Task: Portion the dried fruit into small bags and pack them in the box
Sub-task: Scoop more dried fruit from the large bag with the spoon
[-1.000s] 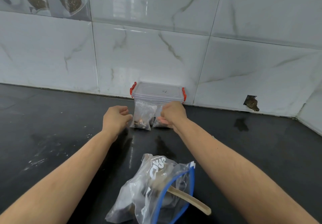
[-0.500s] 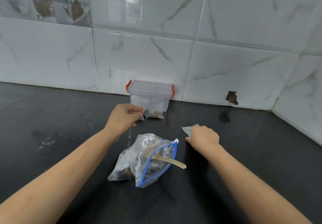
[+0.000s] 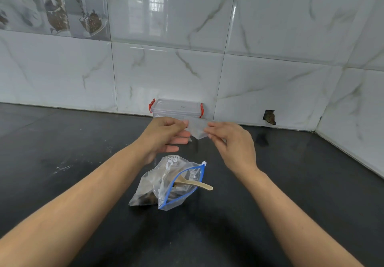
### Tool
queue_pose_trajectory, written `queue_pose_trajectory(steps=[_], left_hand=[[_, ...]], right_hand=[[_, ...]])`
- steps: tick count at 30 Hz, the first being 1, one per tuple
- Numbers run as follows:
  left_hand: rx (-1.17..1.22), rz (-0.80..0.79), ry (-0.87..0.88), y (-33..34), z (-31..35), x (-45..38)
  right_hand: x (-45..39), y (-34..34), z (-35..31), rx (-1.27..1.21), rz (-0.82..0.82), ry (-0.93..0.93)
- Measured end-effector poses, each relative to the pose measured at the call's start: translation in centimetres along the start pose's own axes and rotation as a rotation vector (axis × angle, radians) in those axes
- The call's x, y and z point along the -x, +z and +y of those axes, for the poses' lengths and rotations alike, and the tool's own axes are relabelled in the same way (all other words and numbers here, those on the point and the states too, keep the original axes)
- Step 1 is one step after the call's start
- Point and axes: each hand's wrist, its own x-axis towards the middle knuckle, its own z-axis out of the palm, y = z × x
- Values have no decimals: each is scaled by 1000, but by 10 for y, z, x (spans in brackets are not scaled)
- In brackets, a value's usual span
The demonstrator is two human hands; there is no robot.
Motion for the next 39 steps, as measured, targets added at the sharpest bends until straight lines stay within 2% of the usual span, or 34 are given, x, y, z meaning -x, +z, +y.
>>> queue_pose_trajectory(steps=[3, 6, 9, 13, 19, 26, 34, 39], left_hand=[[77, -18, -1, 1, 5, 4], [85, 17, 36, -1, 8, 5], [71, 80, 86, -2, 9, 6], [79, 76, 107, 4, 11, 9], [133, 87, 132, 3, 10, 12], [36, 115, 172, 0, 7, 12], [-265, 216, 280, 3, 6, 11], [-416, 311, 291, 6, 5, 11]], right_hand=[[-1, 0, -5, 86, 58, -113], [-3, -4, -13, 126, -81, 11], [-7, -9, -24, -39, -228, 166], [-13, -8, -40, -260, -240, 242], [-18, -4, -48, -326, -296, 205], [-18, 0, -48, -336, -374, 207], [-17, 5, -55, -165, -289, 228], [-16, 8, -55, 120, -155, 266]])
